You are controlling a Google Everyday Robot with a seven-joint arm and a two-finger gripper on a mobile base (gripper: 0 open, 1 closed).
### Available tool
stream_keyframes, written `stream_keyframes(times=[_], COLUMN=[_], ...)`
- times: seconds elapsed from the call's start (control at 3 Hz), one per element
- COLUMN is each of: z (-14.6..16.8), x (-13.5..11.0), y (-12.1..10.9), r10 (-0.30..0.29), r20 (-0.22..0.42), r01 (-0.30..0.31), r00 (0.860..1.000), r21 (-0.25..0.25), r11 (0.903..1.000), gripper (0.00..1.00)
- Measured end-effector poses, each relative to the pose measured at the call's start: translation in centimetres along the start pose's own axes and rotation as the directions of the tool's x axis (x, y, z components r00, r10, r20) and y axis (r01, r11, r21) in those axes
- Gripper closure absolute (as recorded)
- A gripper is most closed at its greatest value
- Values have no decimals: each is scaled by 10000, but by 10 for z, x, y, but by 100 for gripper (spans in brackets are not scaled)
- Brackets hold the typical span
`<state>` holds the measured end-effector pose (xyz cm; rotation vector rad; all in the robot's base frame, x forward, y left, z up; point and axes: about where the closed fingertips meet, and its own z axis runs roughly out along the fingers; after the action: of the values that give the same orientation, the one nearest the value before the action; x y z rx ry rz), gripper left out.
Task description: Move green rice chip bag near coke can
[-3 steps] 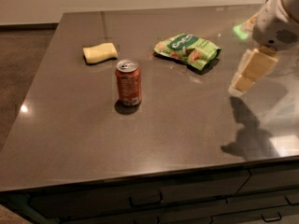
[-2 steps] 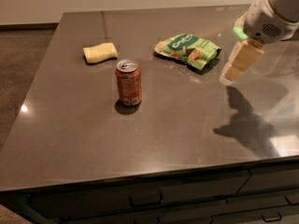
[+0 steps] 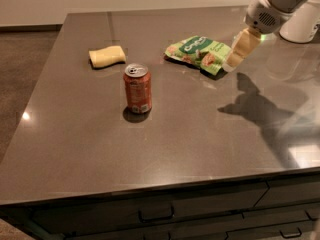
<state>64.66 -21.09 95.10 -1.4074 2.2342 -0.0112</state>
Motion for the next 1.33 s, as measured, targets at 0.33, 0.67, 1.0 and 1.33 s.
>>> stream_keyframes(times=[0.33,0.67,1.0,1.33], z=[25,50,71,90], x=[1,3,3,1], y=[-29,-45,-55,-59], r10=[810,1436,1996,2350], r20=[-165,-292,-179,-128], r01=[-811,-1438,-2000,-2353], r00=[9966,9892,9797,9719], r21=[-51,-56,-186,-427], r11=[9967,9896,9796,9710], gripper=[0,0,0,0])
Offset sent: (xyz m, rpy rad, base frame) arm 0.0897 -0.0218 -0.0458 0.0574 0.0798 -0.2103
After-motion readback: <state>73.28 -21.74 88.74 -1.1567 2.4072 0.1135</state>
